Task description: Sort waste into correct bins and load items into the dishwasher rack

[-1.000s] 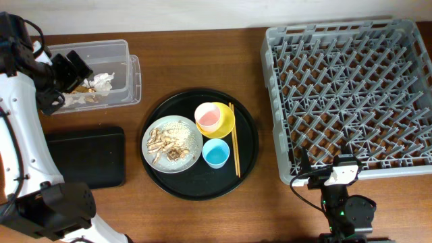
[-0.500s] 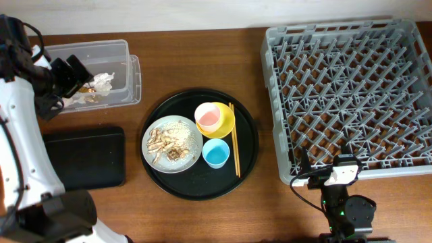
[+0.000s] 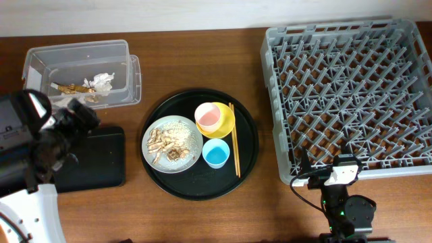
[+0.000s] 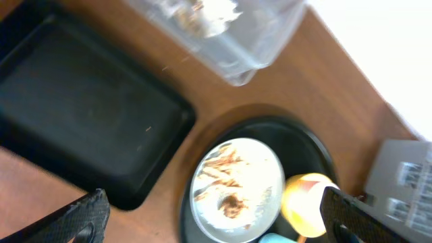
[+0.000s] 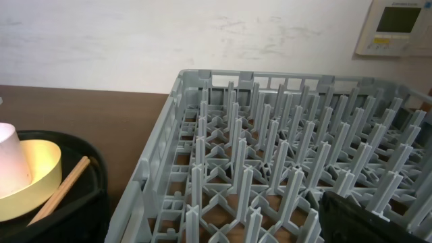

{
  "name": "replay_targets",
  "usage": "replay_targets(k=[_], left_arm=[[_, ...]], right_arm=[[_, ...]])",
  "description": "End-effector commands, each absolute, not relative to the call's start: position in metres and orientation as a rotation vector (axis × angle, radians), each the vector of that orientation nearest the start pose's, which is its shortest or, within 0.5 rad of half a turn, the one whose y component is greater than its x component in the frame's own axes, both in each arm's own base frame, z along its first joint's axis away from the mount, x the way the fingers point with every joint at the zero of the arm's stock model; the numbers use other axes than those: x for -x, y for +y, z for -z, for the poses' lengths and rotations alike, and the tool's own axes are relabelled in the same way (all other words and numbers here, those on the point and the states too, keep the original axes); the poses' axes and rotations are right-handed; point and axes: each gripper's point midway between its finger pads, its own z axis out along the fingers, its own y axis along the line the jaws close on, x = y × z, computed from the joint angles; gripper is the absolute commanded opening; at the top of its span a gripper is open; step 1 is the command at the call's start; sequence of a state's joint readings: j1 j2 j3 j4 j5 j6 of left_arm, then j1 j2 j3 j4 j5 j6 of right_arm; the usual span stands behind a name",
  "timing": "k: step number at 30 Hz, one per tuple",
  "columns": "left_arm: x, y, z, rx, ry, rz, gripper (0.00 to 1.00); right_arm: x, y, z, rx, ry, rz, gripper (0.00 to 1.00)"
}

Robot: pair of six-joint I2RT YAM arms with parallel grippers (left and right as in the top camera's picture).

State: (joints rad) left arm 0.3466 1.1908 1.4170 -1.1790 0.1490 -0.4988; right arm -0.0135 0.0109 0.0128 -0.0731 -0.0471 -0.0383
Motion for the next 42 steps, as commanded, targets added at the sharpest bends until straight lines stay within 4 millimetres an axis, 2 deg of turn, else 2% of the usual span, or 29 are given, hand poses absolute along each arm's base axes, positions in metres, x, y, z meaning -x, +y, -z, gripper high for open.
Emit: replay_targets(k=[1, 5, 14, 15, 16, 17, 18, 21, 22, 24, 26, 29, 31, 34, 38, 40, 42], left_arm=[[-0.273, 0.096, -0.260, 1.175, 2.267, 0.234, 0.99], [-0.268, 0.118, -0.253, 1.367, 2.192, 0.236, 0.99], [-0.269, 0.131, -0.239, 1.423, 2.211, 0.190, 0.99], [-0.269, 0.131, -0.238, 1.425, 2.213, 0.191, 0.99], [-0.270, 0.131, -0.237, 1.428, 2.216, 0.191, 0.99], [-0.270, 0.131, -0.236, 1.429, 2.219, 0.191, 0.99], [-0.270, 0.131, -0.236, 1.430, 2.220, 0.191, 0.99], [-0.270, 0.131, -0.236, 1.430, 2.220, 0.190, 0.99], [-0.270, 0.131, -0.236, 1.430, 2.220, 0.191, 0.99], [-0.270, 0.131, -0.236, 1.429, 2.220, 0.191, 0.99], [-0.270, 0.131, -0.236, 1.430, 2.220, 0.191, 0.99], [-0.270, 0.131, -0.236, 1.430, 2.220, 0.191, 0.99], [-0.270, 0.131, -0.236, 1.430, 2.220, 0.191, 0.99], [-0.270, 0.131, -0.236, 1.430, 2.220, 0.191, 0.99], [-0.270, 0.131, -0.236, 1.430, 2.220, 0.191, 0.99], [-0.270, 0.131, -0.236, 1.430, 2.220, 0.191, 0.99], [-0.270, 0.131, -0.236, 1.430, 2.220, 0.191, 0.99]], right_arm=[[-0.246, 0.005, -0.157, 0.063, 1.641, 0.004, 0.98], [-0.246, 0.005, -0.157, 0.063, 1.641, 0.004, 0.98], [-0.246, 0.004, -0.158, 0.060, 1.638, 0.007, 0.98], [-0.246, 0.011, -0.162, 0.092, 1.619, -0.027, 0.98], [-0.244, 0.027, -0.169, 0.165, 1.589, -0.101, 0.98], [-0.236, 0.058, -0.173, 0.296, 1.557, -0.263, 0.98], [-0.227, 0.078, -0.172, 0.387, 1.546, -0.370, 0.98], [-0.208, 0.106, -0.191, 0.557, 1.425, -0.492, 0.98], [-0.194, 0.120, -0.208, 0.660, 1.319, -0.533, 0.98], [-0.180, 0.129, -0.226, 0.744, 1.201, -0.536, 0.98], [-0.173, 0.128, -0.247, 0.723, 1.127, -0.550, 0.98], [-0.177, 0.116, -0.269, 0.555, 1.112, -0.605, 0.99], [-0.185, 0.104, -0.277, 0.436, 1.121, -0.620, 0.98], [-0.189, 0.094, -0.285, 0.371, 1.112, -0.587, 0.98], [-0.201, 0.085, -0.288, 0.301, 1.154, -0.566, 0.98], [-0.208, 0.085, -0.296, 0.294, 1.181, -0.573, 0.98], [-0.213, 0.085, -0.315, 0.292, 1.186, -0.574, 0.98]])
